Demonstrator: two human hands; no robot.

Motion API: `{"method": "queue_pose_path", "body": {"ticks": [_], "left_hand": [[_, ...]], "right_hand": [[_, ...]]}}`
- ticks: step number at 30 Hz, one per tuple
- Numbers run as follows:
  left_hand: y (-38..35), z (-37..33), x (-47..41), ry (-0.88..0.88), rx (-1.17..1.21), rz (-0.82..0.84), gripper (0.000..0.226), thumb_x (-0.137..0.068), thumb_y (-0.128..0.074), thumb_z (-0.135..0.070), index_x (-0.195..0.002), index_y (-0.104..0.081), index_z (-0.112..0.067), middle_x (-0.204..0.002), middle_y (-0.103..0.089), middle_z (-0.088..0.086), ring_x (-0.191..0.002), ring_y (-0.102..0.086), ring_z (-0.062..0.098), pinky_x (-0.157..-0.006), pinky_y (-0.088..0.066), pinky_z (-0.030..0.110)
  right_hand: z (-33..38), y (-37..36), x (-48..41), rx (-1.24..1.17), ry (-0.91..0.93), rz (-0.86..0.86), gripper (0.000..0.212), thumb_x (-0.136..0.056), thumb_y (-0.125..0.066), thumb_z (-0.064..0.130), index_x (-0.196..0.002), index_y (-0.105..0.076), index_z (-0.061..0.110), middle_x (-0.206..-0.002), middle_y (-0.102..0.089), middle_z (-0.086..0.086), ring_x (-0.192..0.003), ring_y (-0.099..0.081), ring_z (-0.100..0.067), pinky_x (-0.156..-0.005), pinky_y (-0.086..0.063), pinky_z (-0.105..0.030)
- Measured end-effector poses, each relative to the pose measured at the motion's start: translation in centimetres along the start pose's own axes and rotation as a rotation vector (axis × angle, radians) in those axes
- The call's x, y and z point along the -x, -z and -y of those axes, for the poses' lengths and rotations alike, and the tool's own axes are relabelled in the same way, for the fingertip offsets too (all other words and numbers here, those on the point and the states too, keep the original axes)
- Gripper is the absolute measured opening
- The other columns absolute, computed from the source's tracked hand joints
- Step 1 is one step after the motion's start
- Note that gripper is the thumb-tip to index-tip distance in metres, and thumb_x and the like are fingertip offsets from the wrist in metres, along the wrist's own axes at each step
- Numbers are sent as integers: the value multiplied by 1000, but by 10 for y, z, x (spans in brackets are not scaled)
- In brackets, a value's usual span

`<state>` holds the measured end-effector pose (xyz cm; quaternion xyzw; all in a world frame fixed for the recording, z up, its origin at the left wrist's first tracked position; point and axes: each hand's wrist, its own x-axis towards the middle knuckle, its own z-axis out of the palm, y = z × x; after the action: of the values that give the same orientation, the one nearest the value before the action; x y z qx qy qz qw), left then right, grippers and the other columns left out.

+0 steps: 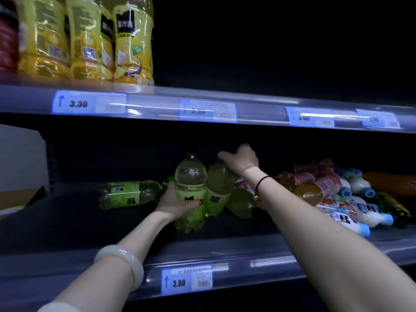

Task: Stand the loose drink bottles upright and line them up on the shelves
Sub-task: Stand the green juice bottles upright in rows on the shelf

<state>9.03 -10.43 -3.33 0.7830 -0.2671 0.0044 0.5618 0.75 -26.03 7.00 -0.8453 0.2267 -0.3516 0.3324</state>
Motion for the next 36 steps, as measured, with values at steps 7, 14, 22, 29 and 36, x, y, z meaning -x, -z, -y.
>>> {"method": "queue_pose_path", "body": {"ticks": [7,14,22,29,36], "left_hand": [[6,5,-5,-2,-5,62,62,-68,-83,-23,-111,-38,-25,-110,-61,-1,-107,-59,19,-97,-49,38],[8,4,-6,19,51,67,64,-66,-85,-19,-114,-43,-21,-112,-62,2,-105,-60,18,-94,-50,34],[-3,-16,1,3,314,-71,44,-66,-85,-20,-101,-59,-24,-100,-67,-6,-90,-62,6,-77,-48,22],[-2,-22,27,-94,301,-213,54,-62,-86,-9,-106,-55,-17,-90,-64,-10,-78,-58,-4,-59,-44,2],[28,-40,71,-203,281,-210,77,-41,-94,-31,-109,-59,-19,-101,-70,-3,-91,-67,8,-79,-53,22]], "right_hand": [[4,0,-16,-176,-56,2,59,-66,-80,49,-109,-69,11,-113,-70,-6,-104,-66,-24,-86,-51,-26],[-19,3,5,-225,-71,410,72,-84,-67,44,-141,-39,9,-133,-51,3,-122,-50,-18,-95,-35,-21],[-54,-29,32,-398,-85,259,81,-68,-85,20,-134,-39,14,-121,-59,-1,-100,-52,-12,-81,-43,-19],[-59,-30,54,-564,73,121,80,-60,-87,4,-127,-46,14,-106,-64,2,-98,-62,-13,-88,-49,-26],[-39,-15,103,-638,138,58,78,-59,-86,-1,-125,-46,13,-104,-66,4,-94,-64,-2,-81,-52,-14]]}}
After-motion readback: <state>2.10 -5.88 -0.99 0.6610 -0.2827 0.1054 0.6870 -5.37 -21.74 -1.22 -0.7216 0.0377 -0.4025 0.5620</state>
